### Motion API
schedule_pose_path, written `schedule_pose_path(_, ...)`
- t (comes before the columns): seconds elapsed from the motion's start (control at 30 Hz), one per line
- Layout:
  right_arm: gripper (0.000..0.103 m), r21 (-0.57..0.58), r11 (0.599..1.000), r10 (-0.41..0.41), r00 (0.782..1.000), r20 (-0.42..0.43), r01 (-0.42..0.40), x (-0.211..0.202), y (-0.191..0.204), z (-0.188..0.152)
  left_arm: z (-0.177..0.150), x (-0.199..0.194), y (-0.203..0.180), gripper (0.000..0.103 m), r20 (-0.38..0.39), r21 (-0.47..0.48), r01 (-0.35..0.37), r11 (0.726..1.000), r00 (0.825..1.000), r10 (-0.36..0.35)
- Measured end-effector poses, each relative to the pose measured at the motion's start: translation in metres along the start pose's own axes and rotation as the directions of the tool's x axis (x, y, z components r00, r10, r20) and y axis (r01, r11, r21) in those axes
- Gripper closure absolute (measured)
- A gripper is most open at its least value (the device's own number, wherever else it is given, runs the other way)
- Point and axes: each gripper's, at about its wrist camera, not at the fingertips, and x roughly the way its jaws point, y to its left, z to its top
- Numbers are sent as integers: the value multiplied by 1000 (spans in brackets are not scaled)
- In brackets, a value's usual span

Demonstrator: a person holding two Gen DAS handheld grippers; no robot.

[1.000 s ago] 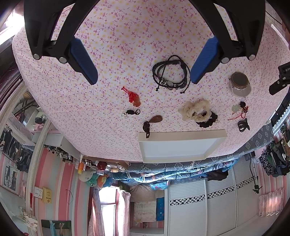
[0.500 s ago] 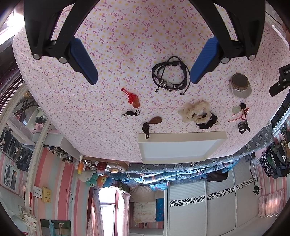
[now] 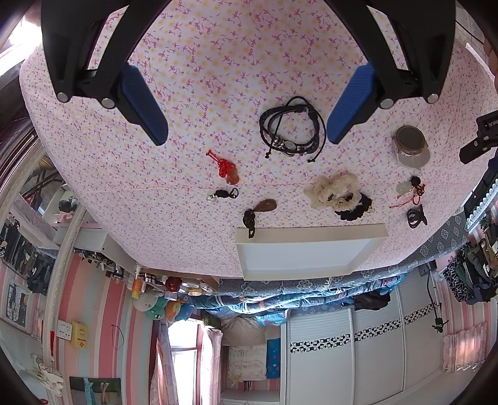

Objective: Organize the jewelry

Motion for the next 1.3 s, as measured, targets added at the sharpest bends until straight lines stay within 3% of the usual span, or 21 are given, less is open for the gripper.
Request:
schedule_pose_path(0.2, 1, 2, 1000, 6, 1000, 0, -6, -1, -2, 0, -1, -2, 6, 3, 13, -7, 35, 999, 999, -35)
schedule_pose_path(0.47, 1, 14, 1000, 24, 1000, -7, -24, -2, -14, -2, -2, 6, 15, 3, 3, 19, -35, 999, 999, 34)
schedule_pose_path(0.67, 1, -16, 1000, 14, 999, -41, -14, 7, -21, -6, -1, 21, 26, 3, -53, 11, -1, 1000, 999, 1)
schedule_pose_path(0.9, 2, -18, 1000, -7, 998, -58, 6, 14, -34, -7, 10, 24, 21, 3, -36, 33, 33, 999, 999, -32)
schedule_pose_path(1.1, 18, -41, 999, 1, 997, -76, -4, 23, -32, 0, 23, 30, 15, 3, -37, 57, 40, 998, 999, -38)
schedule_pose_path(1.3, 19, -9, 998, 68, 995, -75, -69, 32, -31, 19, 43, 30, 19, 3, -8, 36, 20, 999, 1000, -20)
